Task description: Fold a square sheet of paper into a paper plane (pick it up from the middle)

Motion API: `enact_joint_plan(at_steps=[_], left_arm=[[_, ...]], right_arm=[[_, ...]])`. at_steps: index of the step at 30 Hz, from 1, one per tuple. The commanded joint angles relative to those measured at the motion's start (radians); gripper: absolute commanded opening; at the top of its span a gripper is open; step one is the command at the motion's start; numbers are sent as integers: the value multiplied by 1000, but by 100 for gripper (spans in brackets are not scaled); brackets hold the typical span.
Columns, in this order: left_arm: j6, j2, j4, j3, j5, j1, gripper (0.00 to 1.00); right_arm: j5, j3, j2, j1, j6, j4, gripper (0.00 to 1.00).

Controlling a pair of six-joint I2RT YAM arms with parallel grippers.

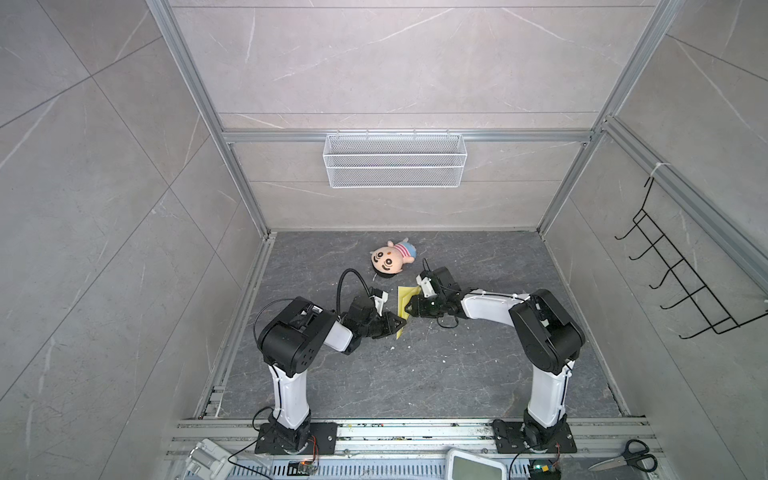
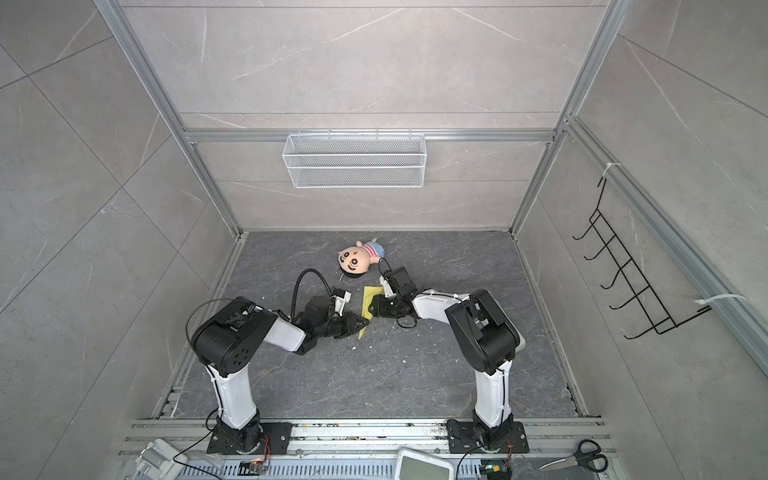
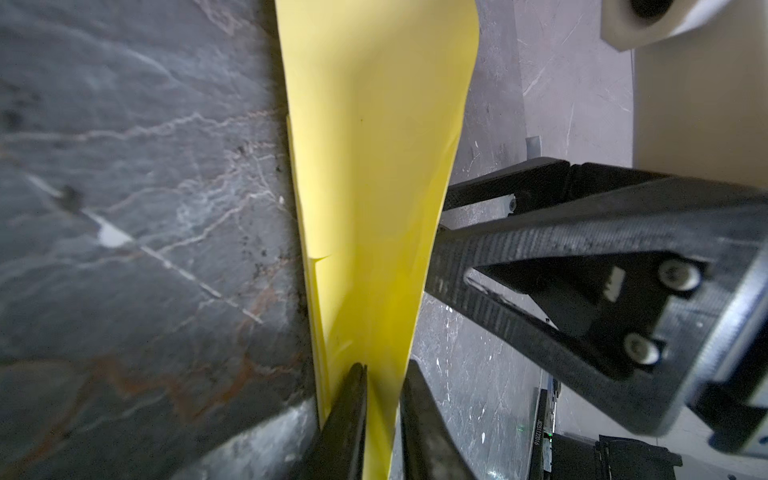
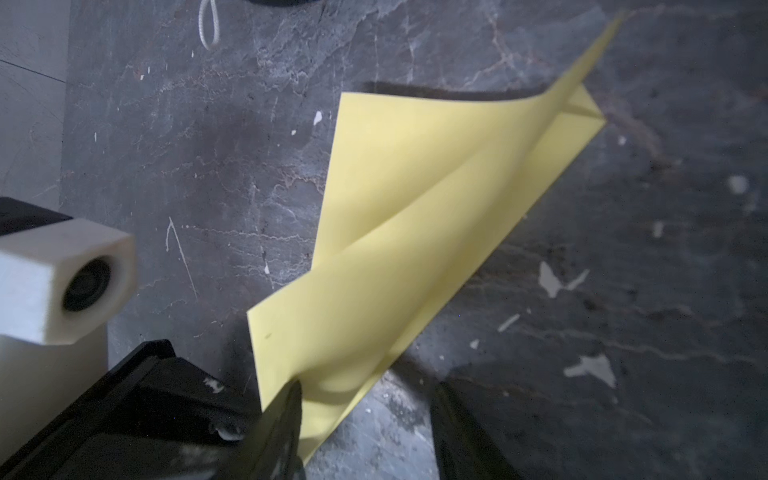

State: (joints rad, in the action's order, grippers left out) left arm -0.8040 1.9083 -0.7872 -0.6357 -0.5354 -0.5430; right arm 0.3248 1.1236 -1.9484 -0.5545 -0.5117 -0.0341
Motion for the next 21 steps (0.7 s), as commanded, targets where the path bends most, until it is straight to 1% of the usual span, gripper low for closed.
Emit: enact_joint_plan(at_steps=[1, 8, 21], left_arm=[[40, -17, 80, -14, 25, 7, 24], [71, -70, 156, -36, 57, 7, 31], [174, -86, 284, -104, 112, 3, 37]], right_arm=[[-72, -13, -67, -5, -31, -144, 54], [-97, 0, -79, -7, -70, -195, 54], [-101, 23, -89, -10, -106, -247, 57]])
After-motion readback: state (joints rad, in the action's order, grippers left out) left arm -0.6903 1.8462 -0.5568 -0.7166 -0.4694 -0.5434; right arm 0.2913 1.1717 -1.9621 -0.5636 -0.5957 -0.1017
